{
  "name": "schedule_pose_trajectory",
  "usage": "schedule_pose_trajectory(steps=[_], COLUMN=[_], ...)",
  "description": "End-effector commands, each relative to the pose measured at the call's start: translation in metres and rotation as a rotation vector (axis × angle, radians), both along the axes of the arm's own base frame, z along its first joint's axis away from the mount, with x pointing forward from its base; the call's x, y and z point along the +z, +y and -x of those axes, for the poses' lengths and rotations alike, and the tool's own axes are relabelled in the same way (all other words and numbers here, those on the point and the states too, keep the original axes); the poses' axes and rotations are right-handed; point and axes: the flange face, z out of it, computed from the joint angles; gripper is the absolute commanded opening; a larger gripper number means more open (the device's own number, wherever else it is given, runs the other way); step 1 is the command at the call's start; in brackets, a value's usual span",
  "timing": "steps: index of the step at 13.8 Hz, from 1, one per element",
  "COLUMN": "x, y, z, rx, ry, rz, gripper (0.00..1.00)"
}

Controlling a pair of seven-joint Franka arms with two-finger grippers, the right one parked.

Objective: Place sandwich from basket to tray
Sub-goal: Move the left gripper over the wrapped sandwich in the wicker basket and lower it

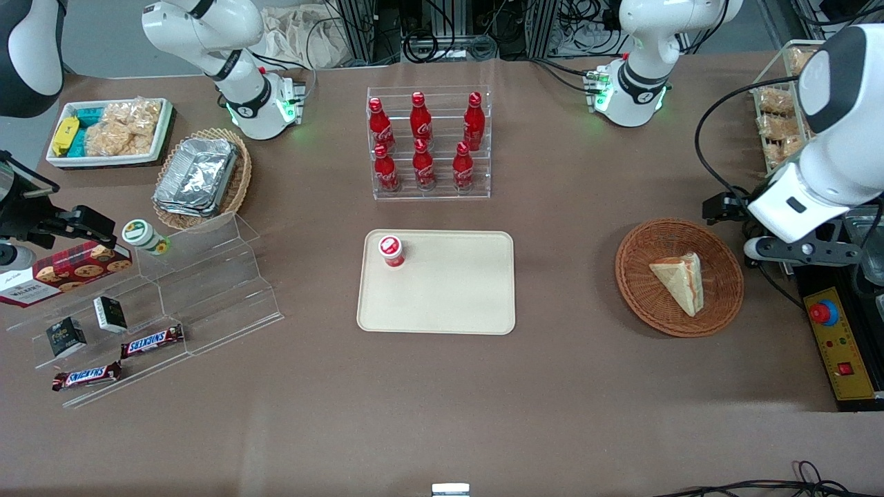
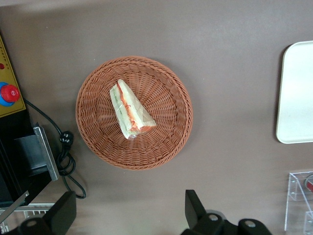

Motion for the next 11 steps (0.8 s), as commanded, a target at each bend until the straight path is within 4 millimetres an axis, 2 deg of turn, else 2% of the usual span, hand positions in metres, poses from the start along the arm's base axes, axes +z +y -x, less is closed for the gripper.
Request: schedule_pose_trajectory(steps=[1, 3, 4, 6, 8, 11], x=[0.007, 0.006, -0.005, -0.012, -0.032, -0.071], y=[0.011, 0.015, 0.015, 0.017, 0.019, 0.024], z=[-0.014, -0.021, -0.022, -0.016, -0.008, 0.011], rx=[0.001, 0.024, 0.049, 0.192, 0.294, 0.569], ry=[0.015, 0.015, 0.049, 0.045, -0.012, -0.079], rz=[0.049, 0.045, 0.026, -0.013, -0.024, -0.043], gripper=[1.00, 1.00, 1.00, 1.00, 1.00, 1.00])
